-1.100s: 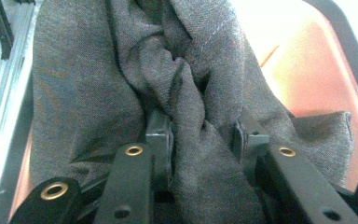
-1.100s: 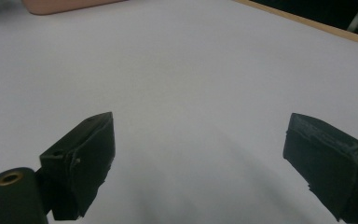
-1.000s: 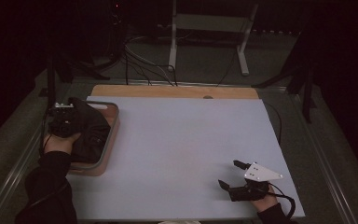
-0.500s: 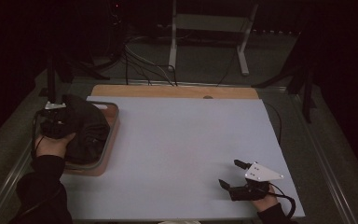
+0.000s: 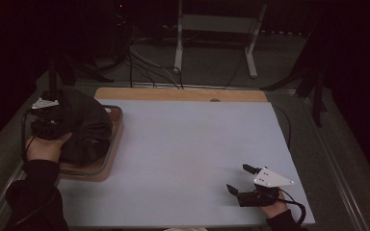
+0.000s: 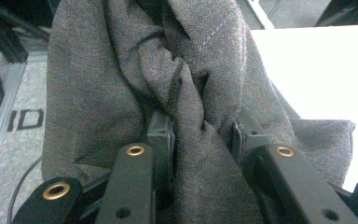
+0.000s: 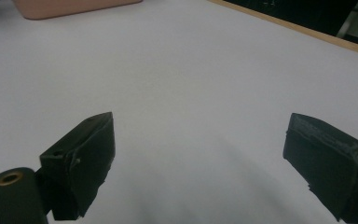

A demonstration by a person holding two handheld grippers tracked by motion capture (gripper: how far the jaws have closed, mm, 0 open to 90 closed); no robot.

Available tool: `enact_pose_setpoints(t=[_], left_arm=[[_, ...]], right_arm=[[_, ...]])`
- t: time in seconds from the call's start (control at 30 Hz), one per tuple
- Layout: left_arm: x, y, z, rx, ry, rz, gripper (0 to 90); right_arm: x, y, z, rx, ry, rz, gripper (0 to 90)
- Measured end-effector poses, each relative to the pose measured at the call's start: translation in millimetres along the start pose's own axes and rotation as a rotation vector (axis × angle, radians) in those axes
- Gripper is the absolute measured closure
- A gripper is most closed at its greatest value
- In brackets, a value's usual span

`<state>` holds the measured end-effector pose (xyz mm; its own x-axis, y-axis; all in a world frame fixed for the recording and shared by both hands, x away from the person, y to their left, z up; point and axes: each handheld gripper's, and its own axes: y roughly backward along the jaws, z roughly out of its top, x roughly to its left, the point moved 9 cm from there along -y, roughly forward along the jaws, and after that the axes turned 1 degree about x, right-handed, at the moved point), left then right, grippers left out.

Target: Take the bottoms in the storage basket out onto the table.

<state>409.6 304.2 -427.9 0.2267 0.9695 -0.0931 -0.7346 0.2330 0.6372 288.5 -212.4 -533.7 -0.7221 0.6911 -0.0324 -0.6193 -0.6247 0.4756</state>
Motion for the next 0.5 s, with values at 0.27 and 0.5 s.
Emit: enact_pose_setpoints(t=[0.27, 0.5], left_arm=[[-8.6, 16.8, 15.4, -0.037, -0.016, -0.030, 68.3], [-14.5, 29.2, 27.2, -0.062, -0.028, -0.049, 68.4]], right_arm=[[-0.4, 0.4, 0.7, -0.005, 0.000, -0.003, 9.2], [-0.3, 0.3, 0.8, -0.005, 0.002, -0.004, 9.2]])
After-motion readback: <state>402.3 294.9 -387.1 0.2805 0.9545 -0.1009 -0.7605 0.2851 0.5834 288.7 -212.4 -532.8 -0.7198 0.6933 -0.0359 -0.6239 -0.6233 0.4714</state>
